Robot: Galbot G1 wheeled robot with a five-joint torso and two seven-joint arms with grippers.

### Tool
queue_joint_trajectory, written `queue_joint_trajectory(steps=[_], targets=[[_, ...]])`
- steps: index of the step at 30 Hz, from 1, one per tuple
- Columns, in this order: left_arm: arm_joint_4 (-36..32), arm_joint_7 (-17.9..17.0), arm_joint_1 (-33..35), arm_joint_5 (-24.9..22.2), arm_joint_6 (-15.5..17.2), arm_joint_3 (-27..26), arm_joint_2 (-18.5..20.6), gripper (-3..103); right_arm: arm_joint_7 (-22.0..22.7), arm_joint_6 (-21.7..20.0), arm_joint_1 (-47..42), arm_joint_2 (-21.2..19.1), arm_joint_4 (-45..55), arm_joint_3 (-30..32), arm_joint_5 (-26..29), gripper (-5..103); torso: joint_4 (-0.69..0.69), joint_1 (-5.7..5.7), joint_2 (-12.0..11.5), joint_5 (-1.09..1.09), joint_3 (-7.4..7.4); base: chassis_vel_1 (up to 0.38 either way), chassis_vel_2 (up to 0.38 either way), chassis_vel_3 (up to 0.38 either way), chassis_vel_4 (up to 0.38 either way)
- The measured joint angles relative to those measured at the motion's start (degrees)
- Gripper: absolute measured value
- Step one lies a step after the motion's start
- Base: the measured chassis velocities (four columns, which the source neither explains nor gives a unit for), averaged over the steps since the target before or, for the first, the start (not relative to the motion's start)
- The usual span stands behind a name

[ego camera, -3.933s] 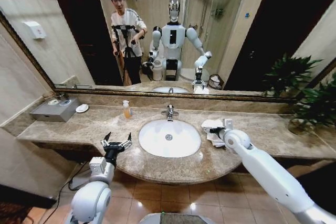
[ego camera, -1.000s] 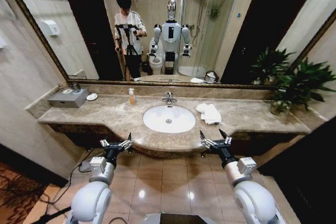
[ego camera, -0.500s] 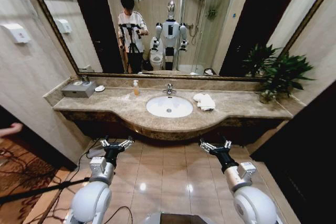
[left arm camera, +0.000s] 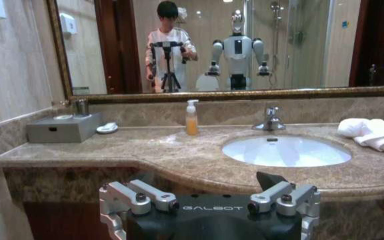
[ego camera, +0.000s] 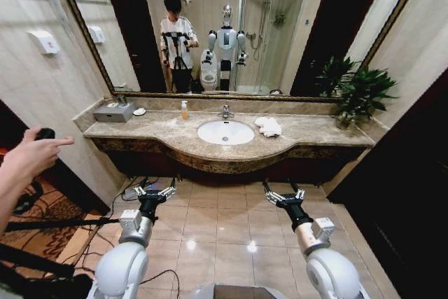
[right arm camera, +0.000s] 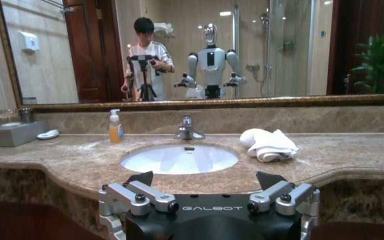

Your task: Pick up the towel from the sink counter and wipe the mirror surface.

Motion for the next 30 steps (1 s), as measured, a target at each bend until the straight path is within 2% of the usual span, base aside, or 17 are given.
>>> queue_joint_trajectory(steps=[15, 22, 30], targets=[[0.0, 0.0, 0.0, 0.0, 0.0, 0.0, 0.0, 100, -0.4, 1.0, 5.4, 0.7, -1.7, 2.5, -0.7, 100, 0.00, -0.05, 0.0, -0.01, -0.02, -0.014, 0.010, 0.010, -0.014], [0.0, 0.0, 0.0, 0.0, 0.0, 0.0, 0.0, 100, 1.9, -1.3, 6.3, 1.1, -1.6, 4.0, -0.7, 100, -0.01, -0.05, 0.0, -0.01, -0.01, 0.000, 0.000, 0.000, 0.000], [0.0, 0.0, 0.0, 0.0, 0.0, 0.0, 0.0, 100, 2.3, -1.5, 6.4, 0.9, -2.4, 5.0, -0.4, 100, -0.01, -0.05, 0.0, -0.01, -0.02, 0.000, 0.000, 0.000, 0.000]])
